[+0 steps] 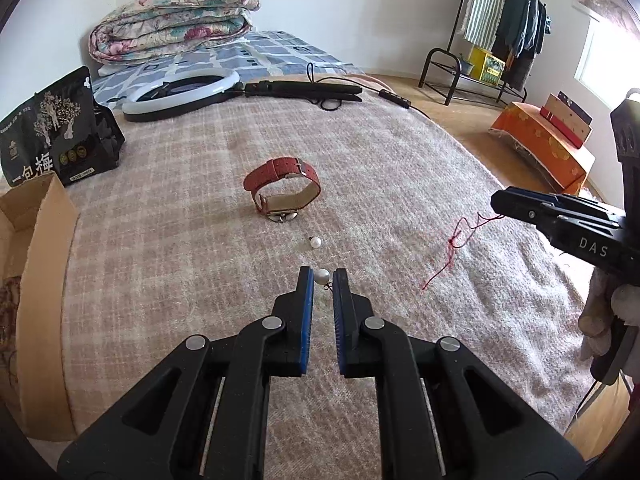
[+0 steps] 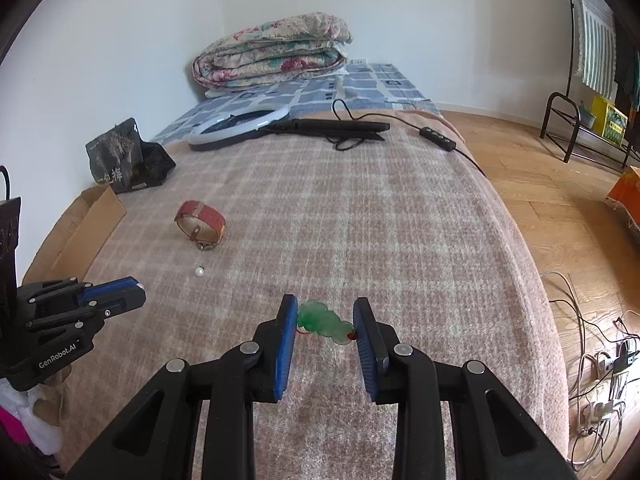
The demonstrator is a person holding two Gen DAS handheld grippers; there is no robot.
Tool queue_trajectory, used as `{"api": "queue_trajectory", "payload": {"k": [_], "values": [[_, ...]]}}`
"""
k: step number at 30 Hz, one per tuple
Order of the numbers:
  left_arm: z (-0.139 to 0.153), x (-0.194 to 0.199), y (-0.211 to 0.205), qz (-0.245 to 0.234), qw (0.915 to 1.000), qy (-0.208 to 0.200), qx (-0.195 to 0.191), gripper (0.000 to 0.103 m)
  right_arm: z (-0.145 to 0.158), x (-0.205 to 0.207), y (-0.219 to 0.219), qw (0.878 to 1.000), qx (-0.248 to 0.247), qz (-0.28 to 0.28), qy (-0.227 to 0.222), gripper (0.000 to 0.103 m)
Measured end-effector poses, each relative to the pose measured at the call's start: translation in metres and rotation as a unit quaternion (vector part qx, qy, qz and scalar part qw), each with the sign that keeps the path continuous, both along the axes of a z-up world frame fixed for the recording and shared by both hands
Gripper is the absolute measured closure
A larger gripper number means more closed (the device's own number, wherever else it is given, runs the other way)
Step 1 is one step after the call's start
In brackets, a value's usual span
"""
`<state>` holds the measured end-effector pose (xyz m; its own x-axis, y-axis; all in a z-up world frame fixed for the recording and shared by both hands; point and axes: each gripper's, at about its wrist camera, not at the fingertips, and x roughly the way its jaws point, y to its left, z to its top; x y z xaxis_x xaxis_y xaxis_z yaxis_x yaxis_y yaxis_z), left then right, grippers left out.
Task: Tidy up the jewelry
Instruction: 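Carry jade pendant and pearl earring over the cardboard box with both tools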
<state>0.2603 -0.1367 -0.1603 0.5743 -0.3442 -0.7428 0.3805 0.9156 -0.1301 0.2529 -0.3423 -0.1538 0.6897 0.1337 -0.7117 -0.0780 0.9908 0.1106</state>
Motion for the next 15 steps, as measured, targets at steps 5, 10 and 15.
{"api": "queue_trajectory", "payload": {"k": [5, 10, 15], "values": [[0.017, -0.005, 0.016, 0.007, 0.9998, -0.013, -0.01, 0.095, 0.027, -0.004, 0.002, 1.0, 0.011, -0.007, -0.027, 0.074], [0.031, -0.01, 0.039, 0.018, 0.9994, -0.02, -0.019, 0.095, 0.047, -0.007, 0.009, 0.999, 0.016, -0.009, -0.045, 0.074], [0.044, -0.015, 0.067, 0.037, 0.9986, -0.03, -0.025, 0.095, 0.062, -0.008, 0.028, 0.998, 0.021, 0.0, -0.056, 0.074]]}}
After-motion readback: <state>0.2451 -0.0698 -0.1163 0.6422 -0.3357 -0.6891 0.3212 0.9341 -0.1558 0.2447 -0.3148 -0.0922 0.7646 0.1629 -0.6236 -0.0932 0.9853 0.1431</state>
